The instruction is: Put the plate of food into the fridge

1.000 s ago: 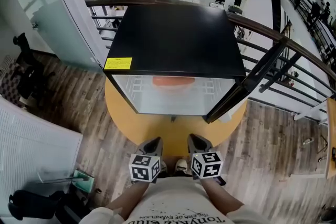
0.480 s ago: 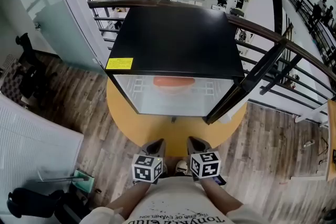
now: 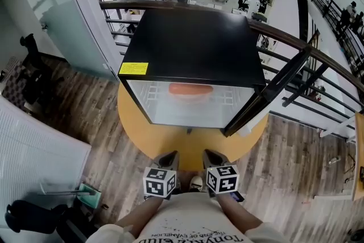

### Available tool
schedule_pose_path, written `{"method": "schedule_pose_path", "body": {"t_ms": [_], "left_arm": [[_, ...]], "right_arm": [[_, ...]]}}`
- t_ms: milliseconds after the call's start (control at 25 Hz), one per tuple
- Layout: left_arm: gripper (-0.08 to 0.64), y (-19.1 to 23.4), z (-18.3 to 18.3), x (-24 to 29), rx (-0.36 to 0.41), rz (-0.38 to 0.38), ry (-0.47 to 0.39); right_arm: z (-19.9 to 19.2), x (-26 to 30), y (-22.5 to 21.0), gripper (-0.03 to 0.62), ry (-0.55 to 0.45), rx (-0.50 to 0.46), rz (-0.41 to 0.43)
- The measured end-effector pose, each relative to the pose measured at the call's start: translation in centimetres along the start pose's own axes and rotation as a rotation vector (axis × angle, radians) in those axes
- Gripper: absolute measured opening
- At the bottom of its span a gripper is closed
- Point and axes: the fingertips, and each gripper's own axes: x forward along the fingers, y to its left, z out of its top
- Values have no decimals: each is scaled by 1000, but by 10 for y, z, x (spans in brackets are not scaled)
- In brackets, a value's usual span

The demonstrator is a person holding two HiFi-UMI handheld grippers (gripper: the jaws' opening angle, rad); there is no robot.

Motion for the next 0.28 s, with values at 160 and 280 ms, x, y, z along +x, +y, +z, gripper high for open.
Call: {"method": "schedule_pose_path", "body": {"t_ms": [160,280], "left_arm": [[25,0,-3,-2,-4,3,4],[25,0,-4,-3,-6,4,5]], "right_arm": [[-2,0,4,26,3,-3,9],[-4,-1,5,26,6,-3,13]]}}
